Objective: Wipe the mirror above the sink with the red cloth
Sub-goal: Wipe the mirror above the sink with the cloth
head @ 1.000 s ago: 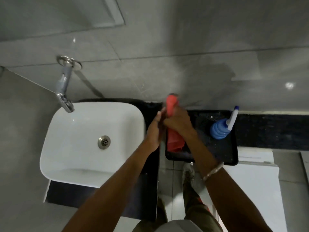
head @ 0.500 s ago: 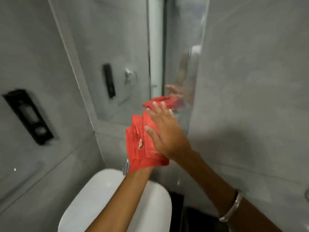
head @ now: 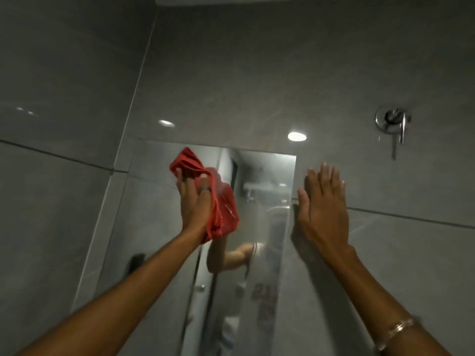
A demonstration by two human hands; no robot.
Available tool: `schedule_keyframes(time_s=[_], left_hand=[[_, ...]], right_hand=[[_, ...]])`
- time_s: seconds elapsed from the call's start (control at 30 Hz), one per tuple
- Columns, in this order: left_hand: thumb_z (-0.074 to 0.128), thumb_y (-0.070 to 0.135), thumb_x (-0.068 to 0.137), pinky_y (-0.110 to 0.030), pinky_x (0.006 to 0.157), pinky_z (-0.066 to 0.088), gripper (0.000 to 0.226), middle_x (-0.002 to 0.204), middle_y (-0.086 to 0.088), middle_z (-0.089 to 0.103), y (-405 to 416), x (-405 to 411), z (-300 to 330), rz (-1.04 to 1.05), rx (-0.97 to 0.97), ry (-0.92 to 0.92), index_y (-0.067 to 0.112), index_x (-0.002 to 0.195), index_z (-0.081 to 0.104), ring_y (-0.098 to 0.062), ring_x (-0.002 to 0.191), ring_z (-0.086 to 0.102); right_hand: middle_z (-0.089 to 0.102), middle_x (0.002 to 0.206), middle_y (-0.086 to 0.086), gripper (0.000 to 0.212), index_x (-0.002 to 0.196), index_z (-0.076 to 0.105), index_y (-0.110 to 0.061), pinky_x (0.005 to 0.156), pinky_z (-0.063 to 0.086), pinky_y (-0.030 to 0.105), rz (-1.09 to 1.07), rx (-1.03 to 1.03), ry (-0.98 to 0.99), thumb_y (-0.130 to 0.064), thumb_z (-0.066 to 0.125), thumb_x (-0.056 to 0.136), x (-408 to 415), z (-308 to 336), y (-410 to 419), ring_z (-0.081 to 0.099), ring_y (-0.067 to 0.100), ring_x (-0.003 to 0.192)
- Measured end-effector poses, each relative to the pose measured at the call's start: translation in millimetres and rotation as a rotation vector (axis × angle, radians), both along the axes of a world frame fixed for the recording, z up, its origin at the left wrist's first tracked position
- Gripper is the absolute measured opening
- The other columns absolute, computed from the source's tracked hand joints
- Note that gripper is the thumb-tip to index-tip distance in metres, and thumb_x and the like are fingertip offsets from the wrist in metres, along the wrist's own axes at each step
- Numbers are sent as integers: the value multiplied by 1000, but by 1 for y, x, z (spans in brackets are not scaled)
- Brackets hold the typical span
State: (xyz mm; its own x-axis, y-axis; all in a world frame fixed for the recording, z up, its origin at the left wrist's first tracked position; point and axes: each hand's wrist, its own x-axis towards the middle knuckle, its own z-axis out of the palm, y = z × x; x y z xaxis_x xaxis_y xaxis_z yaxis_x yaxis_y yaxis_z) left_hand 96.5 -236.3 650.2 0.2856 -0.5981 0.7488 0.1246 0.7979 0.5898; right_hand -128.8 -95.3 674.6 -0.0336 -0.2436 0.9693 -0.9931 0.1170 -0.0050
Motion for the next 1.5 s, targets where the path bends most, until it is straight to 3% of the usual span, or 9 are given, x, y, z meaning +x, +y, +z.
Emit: schedule_keyframes(time_s=[0.07,0.17,0.3,0.43,0.53,0.7,0.97,1.27,1.5], left_hand=[[29,54,109,-53,132,9,68,177,-3,-4,-18,-16,23,333,-58,-303,30,167,5,-29,163,-1],[13,55,106,-49,129,-13,73,175,-10,-16,-37,-34,42,714,-84,-448,20,166,-10,-31,161,-15],[18,55,107,-47,129,-13,74,176,-8,-9,-34,-49,86,709,-298,-513,18,166,-7,-29,162,-10],[18,55,110,-47,130,-12,69,176,-9,-12,-14,-80,121,788,-670,-798,24,166,-8,-29,162,-11],[14,57,110,-47,132,-4,68,177,-6,-6,-9,-83,127,837,-961,-1021,26,167,-2,-25,163,-9],[19,54,111,-48,133,1,66,177,-8,2,-11,-70,106,865,-1172,-1126,25,168,5,-27,163,-1],[26,60,110,-52,133,7,67,176,-8,12,-26,-62,-12,745,-1266,-1204,26,167,16,-29,163,7],[47,55,107,-53,131,14,64,172,-8,28,-24,-72,-217,574,-1193,-1154,26,163,33,-29,160,21],[37,56,109,-50,132,5,73,176,-7,1,-12,-60,-364,499,-1231,-1293,25,167,6,-29,163,4]], right_hand=[[-1,173,9,68,164,17,-15,132,7,51,-70,30,19,-50,16,105,-19,10,-12,-7,27,161],[-9,174,3,72,165,1,-20,132,-1,46,-155,-4,116,-58,10,104,-33,2,-33,-13,22,161],[-5,174,1,73,166,2,-22,131,-5,42,-177,-62,131,-60,7,104,-39,4,-39,-12,19,161],[-3,174,1,70,165,3,-21,132,-2,42,-137,-81,110,-55,8,105,-38,-1,-40,-11,17,161],[1,174,2,70,165,4,-18,133,0,41,-131,-85,97,-51,17,105,-39,-3,-36,-7,17,162],[3,174,4,69,165,7,-16,133,0,41,-134,-70,121,-48,17,106,-42,-23,-32,-5,18,162],[15,173,8,58,162,22,-11,133,13,41,120,-173,78,-32,28,108,-51,-81,-26,-1,15,162],[24,169,18,57,159,31,-9,132,10,46,42,-76,180,-27,39,106,-48,-149,-26,15,34,159],[19,170,17,65,164,17,-13,129,10,55,-219,74,274,-42,31,106,-46,-197,-25,18,36,158]])
